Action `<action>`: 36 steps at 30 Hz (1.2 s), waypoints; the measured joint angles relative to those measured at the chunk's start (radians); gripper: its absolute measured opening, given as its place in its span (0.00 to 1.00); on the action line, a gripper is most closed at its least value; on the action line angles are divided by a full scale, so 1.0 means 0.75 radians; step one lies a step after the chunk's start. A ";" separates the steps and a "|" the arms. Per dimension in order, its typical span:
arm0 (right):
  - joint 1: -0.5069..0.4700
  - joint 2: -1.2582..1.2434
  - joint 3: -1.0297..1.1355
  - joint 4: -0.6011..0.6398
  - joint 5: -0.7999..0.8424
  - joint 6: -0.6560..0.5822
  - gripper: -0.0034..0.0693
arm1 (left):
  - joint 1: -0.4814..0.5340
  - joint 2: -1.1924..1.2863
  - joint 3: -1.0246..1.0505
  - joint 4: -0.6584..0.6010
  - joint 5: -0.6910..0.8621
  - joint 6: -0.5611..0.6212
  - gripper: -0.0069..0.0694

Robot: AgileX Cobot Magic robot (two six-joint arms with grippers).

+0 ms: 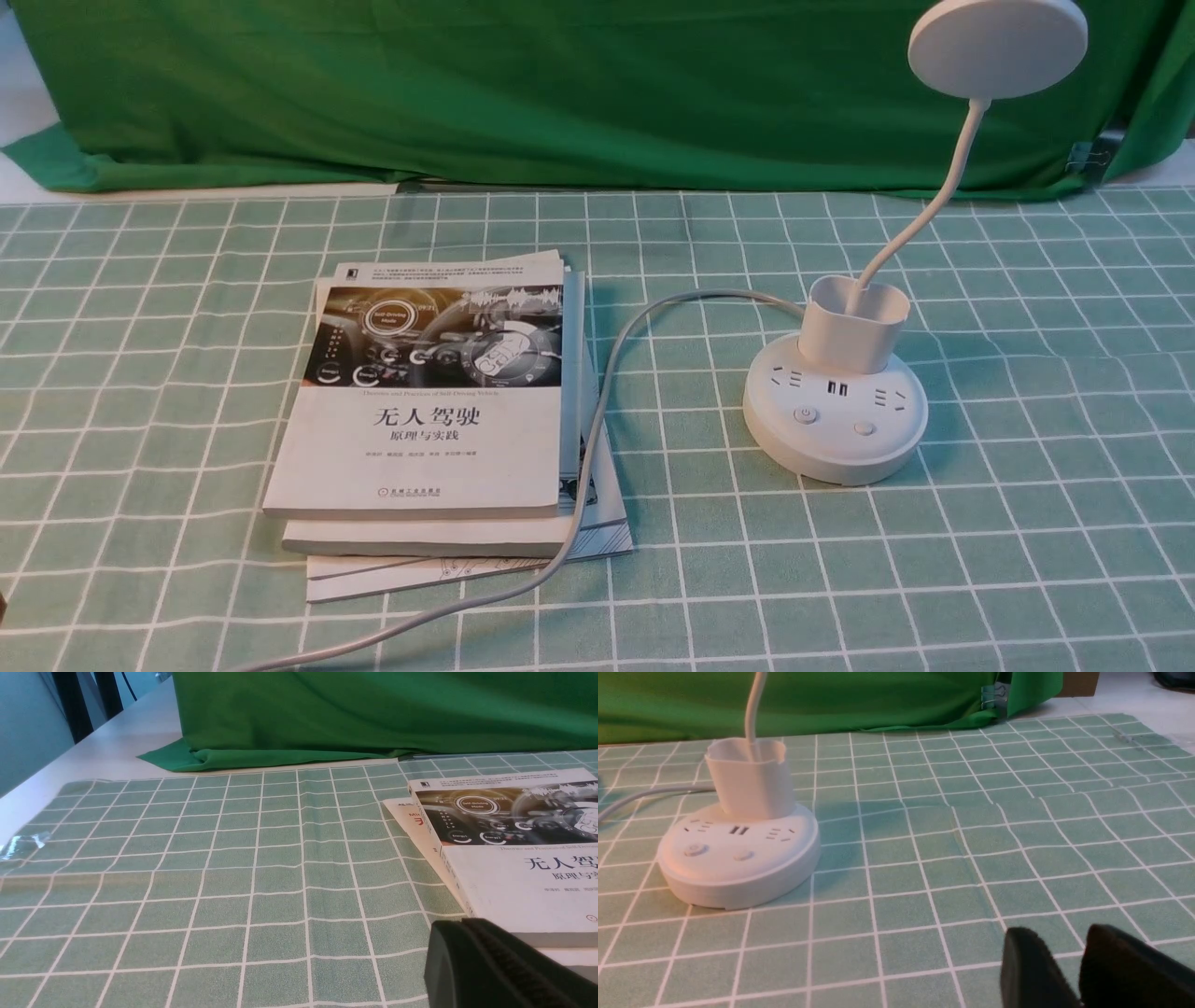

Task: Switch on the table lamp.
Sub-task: 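Press the button on the base of the white desk lamp with the right gripper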

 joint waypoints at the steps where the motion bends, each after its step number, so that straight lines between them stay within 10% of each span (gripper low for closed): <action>1: 0.000 0.000 0.000 0.000 0.000 0.000 0.38 | 0.000 0.000 0.000 0.000 0.000 0.000 0.12; 11: 0.000 0.000 0.000 -0.001 -0.071 0.041 0.38 | 0.000 0.000 0.000 -0.008 0.000 0.000 0.12; 22: 0.000 0.000 0.000 0.253 -0.229 1.159 0.38 | 0.000 0.000 0.000 0.000 0.000 0.000 0.12; 36: 0.017 0.000 0.000 0.262 -0.236 0.660 0.37 | 0.000 0.000 0.000 -0.008 0.000 0.000 0.12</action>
